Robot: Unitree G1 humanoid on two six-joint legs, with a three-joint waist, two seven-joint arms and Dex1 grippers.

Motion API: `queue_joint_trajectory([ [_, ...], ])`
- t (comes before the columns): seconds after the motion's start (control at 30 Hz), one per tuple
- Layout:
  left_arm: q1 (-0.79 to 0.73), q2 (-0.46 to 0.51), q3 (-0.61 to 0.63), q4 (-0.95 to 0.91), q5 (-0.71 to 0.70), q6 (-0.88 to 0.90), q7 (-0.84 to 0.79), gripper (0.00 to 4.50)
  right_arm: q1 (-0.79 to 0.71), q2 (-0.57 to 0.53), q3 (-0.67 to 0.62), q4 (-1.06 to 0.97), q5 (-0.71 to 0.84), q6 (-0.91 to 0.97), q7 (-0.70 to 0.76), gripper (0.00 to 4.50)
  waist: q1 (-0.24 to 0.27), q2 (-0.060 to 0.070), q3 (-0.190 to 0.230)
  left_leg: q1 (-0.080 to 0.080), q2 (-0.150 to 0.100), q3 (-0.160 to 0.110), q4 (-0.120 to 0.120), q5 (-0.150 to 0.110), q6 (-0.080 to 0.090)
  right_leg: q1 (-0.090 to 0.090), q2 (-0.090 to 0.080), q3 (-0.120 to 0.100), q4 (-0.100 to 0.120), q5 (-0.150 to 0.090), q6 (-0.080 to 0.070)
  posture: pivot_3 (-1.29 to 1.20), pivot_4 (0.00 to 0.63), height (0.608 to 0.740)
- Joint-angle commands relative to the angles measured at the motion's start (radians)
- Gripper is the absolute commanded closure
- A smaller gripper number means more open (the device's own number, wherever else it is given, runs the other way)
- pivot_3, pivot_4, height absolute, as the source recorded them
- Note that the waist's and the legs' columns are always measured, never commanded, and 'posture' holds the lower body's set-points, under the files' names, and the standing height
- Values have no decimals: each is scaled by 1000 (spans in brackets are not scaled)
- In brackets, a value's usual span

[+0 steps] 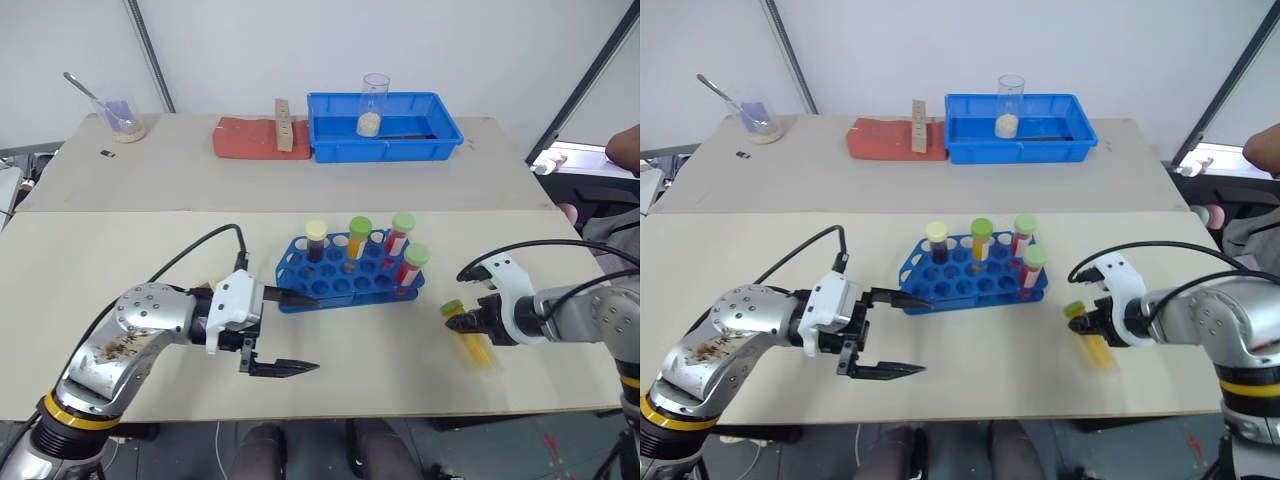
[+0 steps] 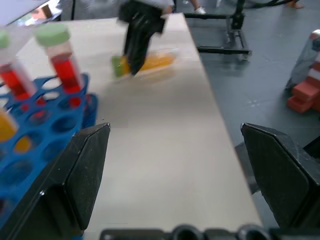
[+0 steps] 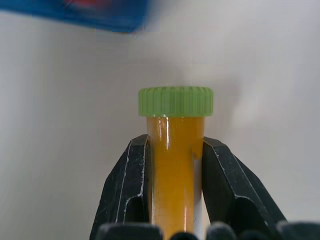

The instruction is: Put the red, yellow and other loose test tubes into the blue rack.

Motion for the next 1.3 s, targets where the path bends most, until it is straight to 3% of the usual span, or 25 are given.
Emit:
queue_joint_trajectory([
  [0.03, -4, 10, 64, 31, 0, -48, -8, 0, 39, 39, -145, -184, 151, -48, 77, 3510, -3, 0, 0, 0, 0, 0, 0, 0, 0, 0, 0, 0, 0, 0, 0, 0, 150, 740],
  [0.17, -13, 22, 96, 76, 16, -73, -10, 0, 84, 211, -182, -305, 193, -276, 77, 3510, -5, -2, 0, 2, 2, 0, 0, 0, 0, 1, 2, 0, 0, -1, -2, 0, 150, 740],
  [0.23, -15, 28, 101, 82, 17, -72, -14, 0, 87, 315, -116, -354, 70, -466, 76, 3511, -6, -1, 0, 2, 2, 0, 0, 0, 0, 1, 2, 0, 1, -1, -3, 0, 150, 740],
  [0.4, -20, 39, 99, 76, 9, -56, -12, 0, 132, 434, 74, -350, -194, -795, 126, 3511, -3, -1, 0, 1, 2, 0, 0, 0, 0, 0, 1, -1, 0, -1, -2, 0, 150, 740],
  [0.53, -21, 24, 94, 51, -13, -28, 14, 0, 162, 513, 216, -249, -453, -1073, 106, 3513, -4, -1, 0, 0, 1, 1, 0, 0, 0, -1, 0, -1, 0, -1, -2, 0, 150, 740],
  [0.67, -21, 13, 98, 37, -29, -1, 36, 0, 175, 597, 275, -153, -613, -1269, 62, 3513, -4, -1, 0, 1, 1, 1, 0, 0, 0, -1, 0, -1, 2, -2, -4, 0, 150, 740],
  [0.93, -20, 0, 93, 15, -37, 23, 54, 0, 202, 701, 324, -27, -768, -1470, 8, 3513, -4, -1, 0, 1, 1, 1, 0, 0, 0, -1, 1, -1, 3, -2, -4, 0, 150, 740],
  [1.3, 1, 19, 120, 3, -65, 53, 48, 0, 217, 752, 343, 84, -831, -1575, 0, 3513, -5, -1, 0, 2, 1, 1, 0, 0, 0, -1, 1, -1, 4, -3, -7, 0, 150, 740],
])
